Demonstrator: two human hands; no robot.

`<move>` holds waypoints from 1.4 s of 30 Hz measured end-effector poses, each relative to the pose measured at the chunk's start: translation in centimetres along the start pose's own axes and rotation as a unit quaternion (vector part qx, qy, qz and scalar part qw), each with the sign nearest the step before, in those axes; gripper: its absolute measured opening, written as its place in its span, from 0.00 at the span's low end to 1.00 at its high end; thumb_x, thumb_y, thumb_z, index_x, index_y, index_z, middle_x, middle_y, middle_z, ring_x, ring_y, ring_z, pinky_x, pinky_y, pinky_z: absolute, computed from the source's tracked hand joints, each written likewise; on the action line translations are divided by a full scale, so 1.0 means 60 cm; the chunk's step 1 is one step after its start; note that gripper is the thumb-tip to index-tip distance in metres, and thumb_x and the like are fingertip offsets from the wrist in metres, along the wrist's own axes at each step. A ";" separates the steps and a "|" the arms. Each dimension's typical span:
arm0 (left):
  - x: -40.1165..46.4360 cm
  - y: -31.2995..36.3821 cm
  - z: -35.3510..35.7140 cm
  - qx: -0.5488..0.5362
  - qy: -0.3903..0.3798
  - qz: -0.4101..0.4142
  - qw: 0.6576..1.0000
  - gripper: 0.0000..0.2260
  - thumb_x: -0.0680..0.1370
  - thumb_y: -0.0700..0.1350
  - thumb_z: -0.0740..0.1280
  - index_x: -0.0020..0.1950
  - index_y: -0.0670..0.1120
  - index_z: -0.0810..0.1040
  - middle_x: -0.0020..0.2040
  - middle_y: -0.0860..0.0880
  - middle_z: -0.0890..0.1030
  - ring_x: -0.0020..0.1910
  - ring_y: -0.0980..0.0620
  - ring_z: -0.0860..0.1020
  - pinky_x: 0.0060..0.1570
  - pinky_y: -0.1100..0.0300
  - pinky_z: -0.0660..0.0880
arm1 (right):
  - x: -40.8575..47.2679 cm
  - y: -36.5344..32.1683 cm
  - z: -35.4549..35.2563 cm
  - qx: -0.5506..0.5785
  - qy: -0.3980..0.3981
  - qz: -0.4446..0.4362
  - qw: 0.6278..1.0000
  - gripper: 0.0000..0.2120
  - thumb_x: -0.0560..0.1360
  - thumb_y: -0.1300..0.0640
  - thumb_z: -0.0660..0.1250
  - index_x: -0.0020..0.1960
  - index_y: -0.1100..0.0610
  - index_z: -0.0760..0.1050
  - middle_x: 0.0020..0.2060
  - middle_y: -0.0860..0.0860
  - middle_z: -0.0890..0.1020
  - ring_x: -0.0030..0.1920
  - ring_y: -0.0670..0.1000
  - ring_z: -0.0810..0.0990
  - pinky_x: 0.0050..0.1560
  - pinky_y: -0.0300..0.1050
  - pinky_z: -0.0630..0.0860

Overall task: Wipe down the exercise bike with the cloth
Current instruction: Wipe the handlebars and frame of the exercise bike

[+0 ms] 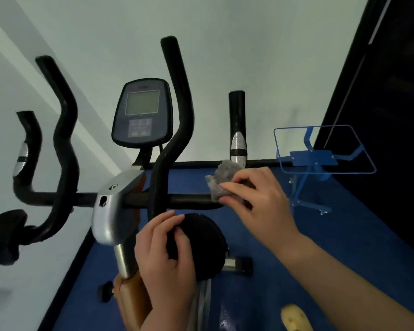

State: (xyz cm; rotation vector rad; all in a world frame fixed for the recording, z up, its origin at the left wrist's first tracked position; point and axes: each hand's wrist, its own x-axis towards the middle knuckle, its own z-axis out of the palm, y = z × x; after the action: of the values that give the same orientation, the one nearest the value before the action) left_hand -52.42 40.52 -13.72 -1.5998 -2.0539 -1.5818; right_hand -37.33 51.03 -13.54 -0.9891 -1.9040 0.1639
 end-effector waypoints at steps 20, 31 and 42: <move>0.026 0.045 0.022 0.207 -0.005 0.099 0.973 0.09 0.73 0.40 0.65 0.50 0.50 0.80 0.52 0.56 0.81 0.53 0.58 0.75 0.54 0.55 0.68 | -0.048 -0.069 0.021 0.554 0.006 0.526 0.645 0.08 0.68 0.64 0.75 0.45 0.64 0.79 0.41 0.54 0.85 0.44 0.49 0.84 0.41 0.35 0.79; -0.021 0.037 0.017 0.141 0.008 0.031 0.989 0.09 0.77 0.44 0.60 0.54 0.50 0.77 0.56 0.55 0.78 0.58 0.56 0.75 0.55 0.46 0.73 | -0.059 -0.077 0.037 0.588 -0.003 0.583 0.561 0.06 0.65 0.61 0.78 0.41 0.55 0.84 0.39 0.51 0.87 0.41 0.50 0.85 0.40 0.41 0.81; -0.022 0.045 0.030 0.147 0.028 0.041 0.988 0.10 0.76 0.41 0.60 0.53 0.49 0.77 0.54 0.50 0.79 0.55 0.53 0.75 0.52 0.40 0.71 | -0.058 -0.054 0.038 0.567 0.048 0.592 0.571 0.08 0.60 0.58 0.80 0.37 0.52 0.84 0.37 0.51 0.87 0.43 0.52 0.86 0.44 0.46 0.80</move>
State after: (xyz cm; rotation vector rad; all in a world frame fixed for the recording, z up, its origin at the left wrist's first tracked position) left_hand -48.92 40.72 -13.58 -1.4954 -2.0476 -1.2149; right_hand -40.21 47.07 -15.58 -1.0311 -0.3502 1.7947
